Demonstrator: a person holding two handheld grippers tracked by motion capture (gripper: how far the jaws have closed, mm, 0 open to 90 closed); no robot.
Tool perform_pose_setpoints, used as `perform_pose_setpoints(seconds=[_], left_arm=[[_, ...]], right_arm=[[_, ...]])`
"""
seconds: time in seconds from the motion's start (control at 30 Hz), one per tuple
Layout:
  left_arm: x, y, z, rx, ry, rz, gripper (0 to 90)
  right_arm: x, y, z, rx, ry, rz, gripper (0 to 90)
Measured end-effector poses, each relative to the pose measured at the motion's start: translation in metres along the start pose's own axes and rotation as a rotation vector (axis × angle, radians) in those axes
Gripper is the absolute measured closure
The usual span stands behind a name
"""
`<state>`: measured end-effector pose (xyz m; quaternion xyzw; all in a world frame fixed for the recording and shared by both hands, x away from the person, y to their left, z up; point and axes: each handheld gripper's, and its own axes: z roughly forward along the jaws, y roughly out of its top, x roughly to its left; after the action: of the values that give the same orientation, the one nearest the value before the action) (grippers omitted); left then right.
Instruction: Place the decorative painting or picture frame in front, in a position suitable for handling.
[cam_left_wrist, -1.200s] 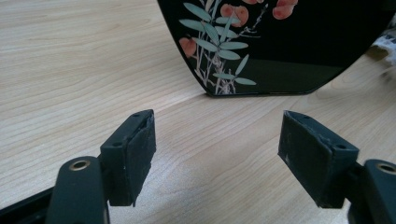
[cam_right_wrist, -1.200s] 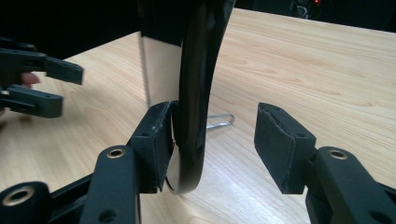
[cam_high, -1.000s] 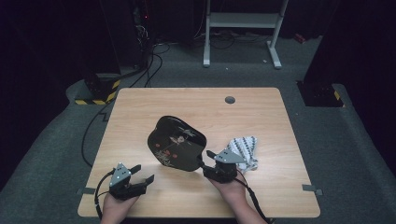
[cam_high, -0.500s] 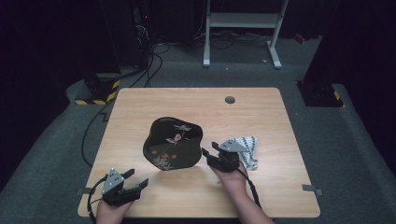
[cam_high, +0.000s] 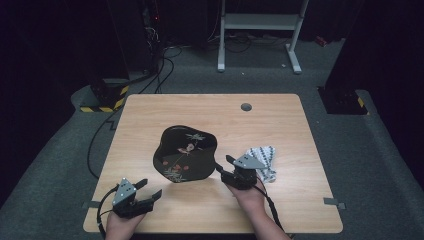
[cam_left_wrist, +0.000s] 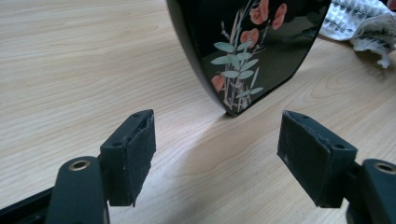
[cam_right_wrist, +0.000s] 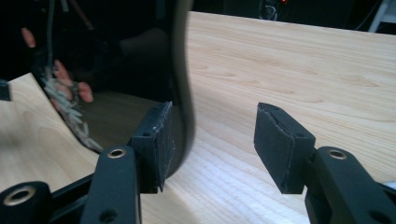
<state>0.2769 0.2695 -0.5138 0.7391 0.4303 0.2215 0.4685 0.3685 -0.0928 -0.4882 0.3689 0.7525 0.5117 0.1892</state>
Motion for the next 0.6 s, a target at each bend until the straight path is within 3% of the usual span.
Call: perform_pose_setpoints(seconds=[0.13, 0.4, 0.6], left_arm=[[0.000, -0.002, -0.004, 0.001, 0.011, 0.005, 28.0], [0.006, -0.016, -0.031, -0.011, 0.075, -0.039, 28.1], [0.007, -0.022, -0.043, -0.013, 0.099, -0.054, 28.4]], right_arm=[[0.004, 0.000, 0.004, 0.009, 0.005, -0.010, 47.5], [0.001, 0.007, 0.025, 0.023, -0.008, 0.010, 48.5], [0.001, 0.013, 0.039, 0.041, -0.011, 0.026, 48.7]])
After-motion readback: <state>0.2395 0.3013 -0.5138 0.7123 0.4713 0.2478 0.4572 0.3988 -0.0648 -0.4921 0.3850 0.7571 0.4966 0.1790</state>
